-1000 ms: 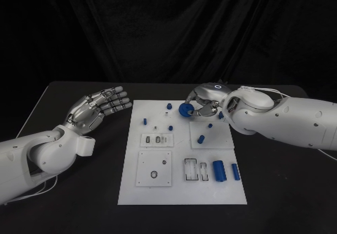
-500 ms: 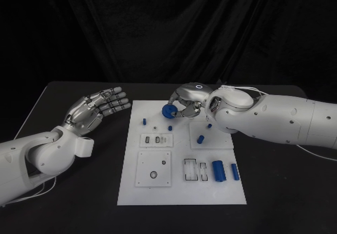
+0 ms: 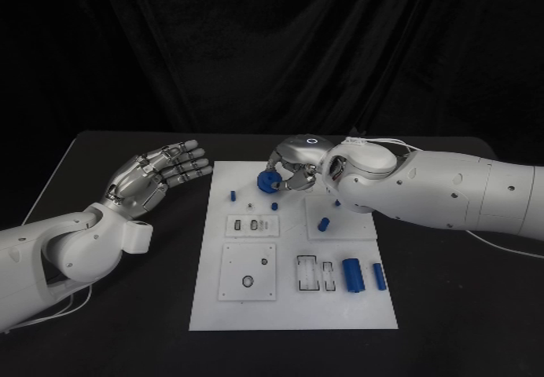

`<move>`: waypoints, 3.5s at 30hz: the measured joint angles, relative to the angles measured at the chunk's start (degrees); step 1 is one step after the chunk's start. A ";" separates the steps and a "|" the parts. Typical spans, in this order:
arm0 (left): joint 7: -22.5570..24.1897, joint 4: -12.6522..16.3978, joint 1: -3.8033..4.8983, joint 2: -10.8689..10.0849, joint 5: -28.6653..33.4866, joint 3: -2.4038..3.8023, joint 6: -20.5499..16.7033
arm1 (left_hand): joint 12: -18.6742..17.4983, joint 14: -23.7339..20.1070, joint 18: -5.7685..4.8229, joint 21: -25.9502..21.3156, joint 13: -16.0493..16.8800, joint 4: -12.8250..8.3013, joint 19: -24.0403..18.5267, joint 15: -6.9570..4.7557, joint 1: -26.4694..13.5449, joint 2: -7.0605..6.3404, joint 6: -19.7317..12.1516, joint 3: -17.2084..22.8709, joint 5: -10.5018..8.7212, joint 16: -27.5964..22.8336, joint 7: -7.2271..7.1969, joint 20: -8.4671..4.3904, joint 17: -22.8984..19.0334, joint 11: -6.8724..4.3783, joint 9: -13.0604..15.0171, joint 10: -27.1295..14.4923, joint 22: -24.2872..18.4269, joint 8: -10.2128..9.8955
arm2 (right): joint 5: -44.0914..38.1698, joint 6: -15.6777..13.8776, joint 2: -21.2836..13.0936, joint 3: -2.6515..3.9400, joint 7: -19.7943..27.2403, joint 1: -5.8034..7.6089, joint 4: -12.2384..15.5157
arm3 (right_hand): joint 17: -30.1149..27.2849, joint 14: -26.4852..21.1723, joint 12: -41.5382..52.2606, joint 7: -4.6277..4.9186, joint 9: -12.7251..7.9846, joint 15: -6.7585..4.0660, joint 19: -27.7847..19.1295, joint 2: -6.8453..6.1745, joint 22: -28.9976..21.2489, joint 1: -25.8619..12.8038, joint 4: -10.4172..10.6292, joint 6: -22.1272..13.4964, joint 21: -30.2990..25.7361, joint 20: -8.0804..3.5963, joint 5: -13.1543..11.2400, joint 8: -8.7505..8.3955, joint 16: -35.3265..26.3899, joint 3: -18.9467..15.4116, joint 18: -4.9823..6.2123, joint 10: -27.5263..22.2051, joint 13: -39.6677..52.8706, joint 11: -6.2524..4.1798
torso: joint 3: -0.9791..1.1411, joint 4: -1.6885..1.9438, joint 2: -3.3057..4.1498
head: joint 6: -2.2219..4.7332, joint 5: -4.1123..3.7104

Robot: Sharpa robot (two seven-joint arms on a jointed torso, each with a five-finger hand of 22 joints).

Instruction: Assemble the parts on the task board

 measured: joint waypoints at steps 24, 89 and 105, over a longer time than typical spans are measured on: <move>0.00 0.12 -0.03 0.27 0.19 0.00 0.19 | 0.18 0.00 0.00 0.00 0.04 0.16 0.00 0.00 -0.23 -0.23 0.13 0.16 0.00 0.00 0.13 0.00 -0.05 0.19 -0.01 0.19 0.01 0.00 | -1.32 3.36 1.05 0.03 -2.71 -0.13 -1.12 | 0.00 -0.02 0.00 -0.98 1.34 0.93 -0.10 0.28 -0.01 -0.37 -0.63 -10.71 -0.66 1.15 -2.58 -3.85 0.00 2.66 0.02 -0.03 -0.01 0.94 | 0.07 -0.19 -0.03 | -0.23 0.01; 0.01 -0.21 -1.33 1.40 1.48 0.02 0.80 | 0.23 -0.01 0.00 0.00 0.24 0.16 0.00 0.01 -0.22 -0.23 1.01 0.48 0.00 0.22 0.20 0.00 -0.09 0.62 0.15 1.03 -0.08 0.22 | 6.74 -2.45 -28.86 -0.40 -4.17 0.15 14.97 | 0.03 0.02 0.00 -2.26 -0.39 -0.22 -0.20 0.25 0.01 -1.39 2.36 -6.18 -0.08 -0.20 -18.46 -2.14 0.00 -2.91 0.02 -0.13 0.01 -0.34 | 0.48 -1.31 -1.27 | -1.73 1.28; 0.01 -0.31 -1.54 1.25 1.49 0.00 1.31 | 0.23 -0.01 0.00 0.00 0.23 0.32 0.00 0.00 -0.46 0.01 1.01 0.64 0.00 0.22 0.20 0.00 -0.08 0.61 0.15 1.02 -0.07 0.22 | 4.34 -2.80 -26.94 -0.41 -4.98 -2.28 12.29 | 0.02 0.02 0.00 -2.26 -0.52 -0.22 -0.20 -0.28 0.00 -0.86 2.67 -6.60 -0.10 -0.20 -19.05 -2.59 0.00 -3.22 0.03 -0.13 0.01 -0.34 | 0.42 -1.53 -1.25 | -1.78 1.50</move>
